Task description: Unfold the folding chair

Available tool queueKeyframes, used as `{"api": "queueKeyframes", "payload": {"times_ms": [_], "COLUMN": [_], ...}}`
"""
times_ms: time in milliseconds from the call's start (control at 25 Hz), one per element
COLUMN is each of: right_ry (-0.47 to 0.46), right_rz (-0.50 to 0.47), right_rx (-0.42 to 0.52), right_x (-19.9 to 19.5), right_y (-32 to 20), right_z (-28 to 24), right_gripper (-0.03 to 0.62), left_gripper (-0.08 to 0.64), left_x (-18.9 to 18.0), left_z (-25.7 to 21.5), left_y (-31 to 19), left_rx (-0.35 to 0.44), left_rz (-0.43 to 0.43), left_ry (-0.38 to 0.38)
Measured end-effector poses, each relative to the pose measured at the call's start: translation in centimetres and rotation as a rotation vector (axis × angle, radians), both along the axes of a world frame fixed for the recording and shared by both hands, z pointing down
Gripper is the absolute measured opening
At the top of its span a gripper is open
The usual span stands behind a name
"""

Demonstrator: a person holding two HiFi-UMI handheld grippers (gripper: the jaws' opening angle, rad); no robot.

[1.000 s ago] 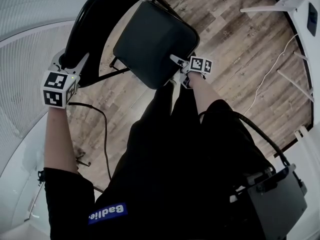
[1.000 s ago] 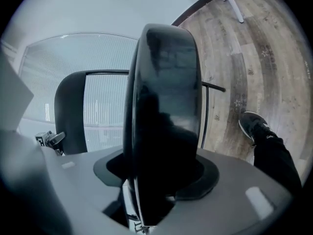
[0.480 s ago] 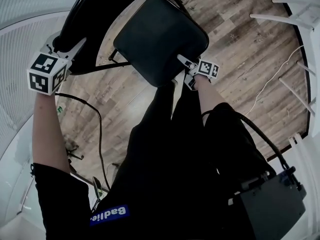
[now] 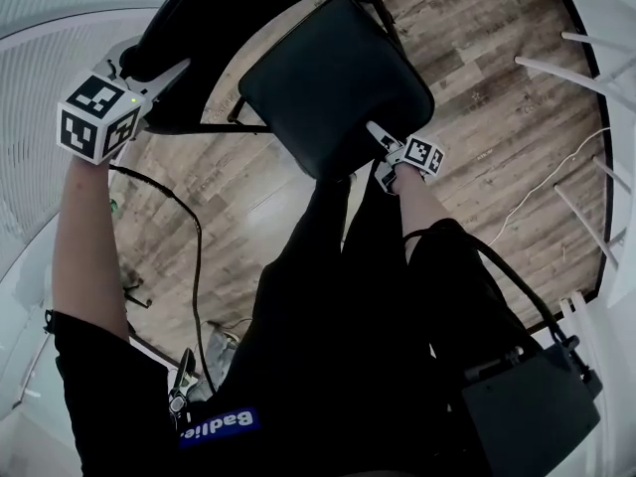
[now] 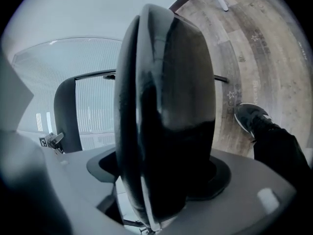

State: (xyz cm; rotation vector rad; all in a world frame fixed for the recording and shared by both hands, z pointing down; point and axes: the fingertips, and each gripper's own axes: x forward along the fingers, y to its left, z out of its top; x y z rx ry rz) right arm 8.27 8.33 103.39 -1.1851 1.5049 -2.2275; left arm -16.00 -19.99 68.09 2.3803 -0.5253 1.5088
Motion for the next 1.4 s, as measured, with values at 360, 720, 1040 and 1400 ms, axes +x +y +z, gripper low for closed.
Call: {"api": "queueKeyframes", "payload": {"times_ms": [360,720,1040,1400], "right_ry": [-0.008,-0.05,0.033,0.173], "right_rz": [-0.006,-0.037,-0.157,-0.315], "right_rx": [0.005,0.023,-0.083,-0.16], "right_x": [0.0,0.0,-0.2,5.4], "right_y": [0.9,1.4,2.8,4.7], "right_z": [0.4,0.0,1.5,-5.3], "right_gripper": [0.386,0.407,0.469,0.468], "left_gripper": [0.196,0.212,0.259,0.304], "left_x": [-0.9,-0.7,-2.5,-2.2], "left_z": [-0.6,-1.6,0.1,-3.1], "left_y": [0.1,0.3,0.1,-1.3], "left_rx": [-0.014,0.0,0.035,0.144], "left_rz": [-0.011,-0.026,-0.074,-0.23], "left_ry": [0.019,0.02,0.015,-0.065]}}
